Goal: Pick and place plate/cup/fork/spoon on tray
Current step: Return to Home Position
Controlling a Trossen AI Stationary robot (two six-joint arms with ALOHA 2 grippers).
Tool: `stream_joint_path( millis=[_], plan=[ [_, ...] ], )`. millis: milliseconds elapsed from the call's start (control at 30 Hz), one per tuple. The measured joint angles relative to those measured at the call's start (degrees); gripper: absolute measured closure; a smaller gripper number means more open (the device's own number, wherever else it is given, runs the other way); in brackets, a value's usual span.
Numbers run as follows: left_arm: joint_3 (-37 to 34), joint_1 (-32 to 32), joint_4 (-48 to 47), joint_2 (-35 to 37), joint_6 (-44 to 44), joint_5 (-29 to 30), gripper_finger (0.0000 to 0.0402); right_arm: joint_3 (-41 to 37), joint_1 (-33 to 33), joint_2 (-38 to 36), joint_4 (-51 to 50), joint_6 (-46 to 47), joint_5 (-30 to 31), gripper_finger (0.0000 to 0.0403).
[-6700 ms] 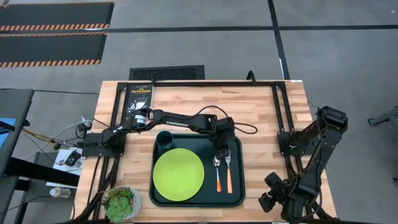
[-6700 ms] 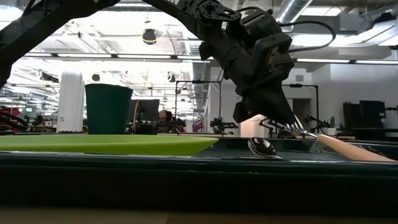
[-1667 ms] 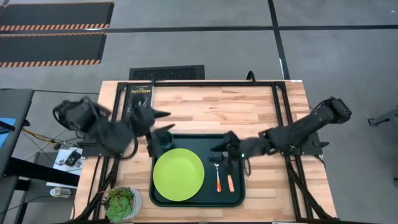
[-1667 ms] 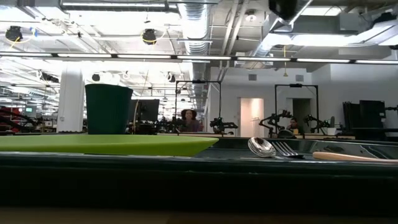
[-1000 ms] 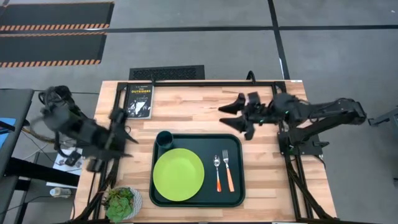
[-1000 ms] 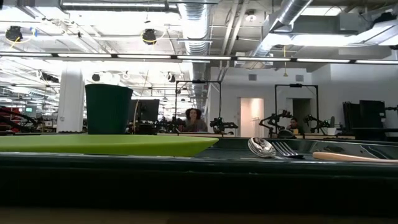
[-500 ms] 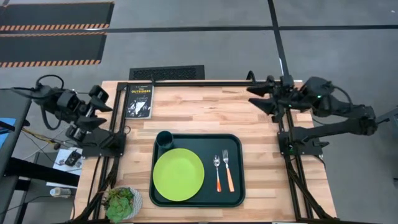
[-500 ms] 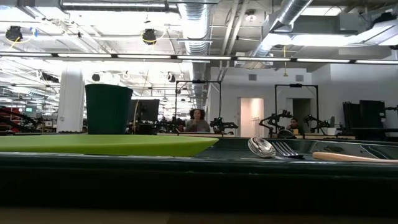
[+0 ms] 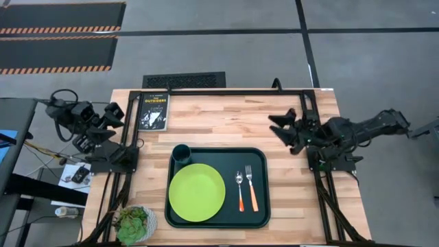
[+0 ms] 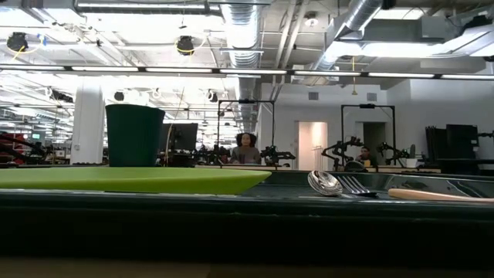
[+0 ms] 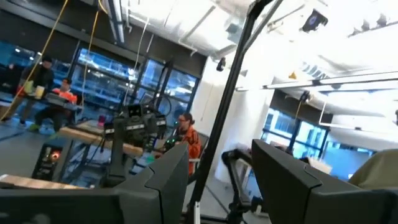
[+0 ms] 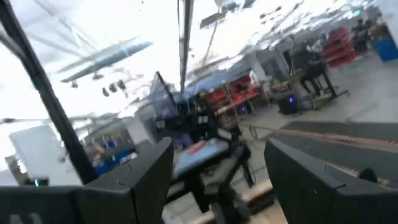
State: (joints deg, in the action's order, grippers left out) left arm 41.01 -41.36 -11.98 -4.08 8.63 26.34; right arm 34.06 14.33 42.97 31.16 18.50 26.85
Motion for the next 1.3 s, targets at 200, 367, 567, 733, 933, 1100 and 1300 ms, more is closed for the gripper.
stream_joint_path(
  millis=[200,367,567,733,933,1100,1300],
  plan=[
    [-3.7,0.0,-1.6,3.8,0.4,1.4,0.0236,0.1,-0.7,-10.6,-11.4,-0.7,0.0,0.0127],
    [-4.2,0.0,-4.7,3.9,2.6,2.1,0.0236,0.1,-2.5,-21.3,-24.0,0.0,-2.0,0.0127],
    [-8.2,0.0,-4.2,3.9,4.2,2.8,0.0236,-4.9,-1.9,-26.6,-27.5,1.9,-0.4,0.0127],
    [-12.7,0.0,0.0,3.9,4.8,3.7,0.0236,-14.5,-2.2,-29.8,-22.3,5.8,0.7,0.0127],
    [-17.6,0.0,2.8,3.9,6.8,3.5,0.0236,-25.8,-2.1,-33.6,-11.0,7.9,0.7,0.0127],
    [-22.1,0.0,4.6,3.9,8.6,4.6,0.0236,-31.0,-1.9,-35.7,-6.8,8.6,0.4,0.0127],
    [-27.7,0.0,7.5,4.0,11.6,7.9,0.0236,-33.6,-2.0,-38.2,-6.7,9.4,0.5,0.0127]
  ],
)
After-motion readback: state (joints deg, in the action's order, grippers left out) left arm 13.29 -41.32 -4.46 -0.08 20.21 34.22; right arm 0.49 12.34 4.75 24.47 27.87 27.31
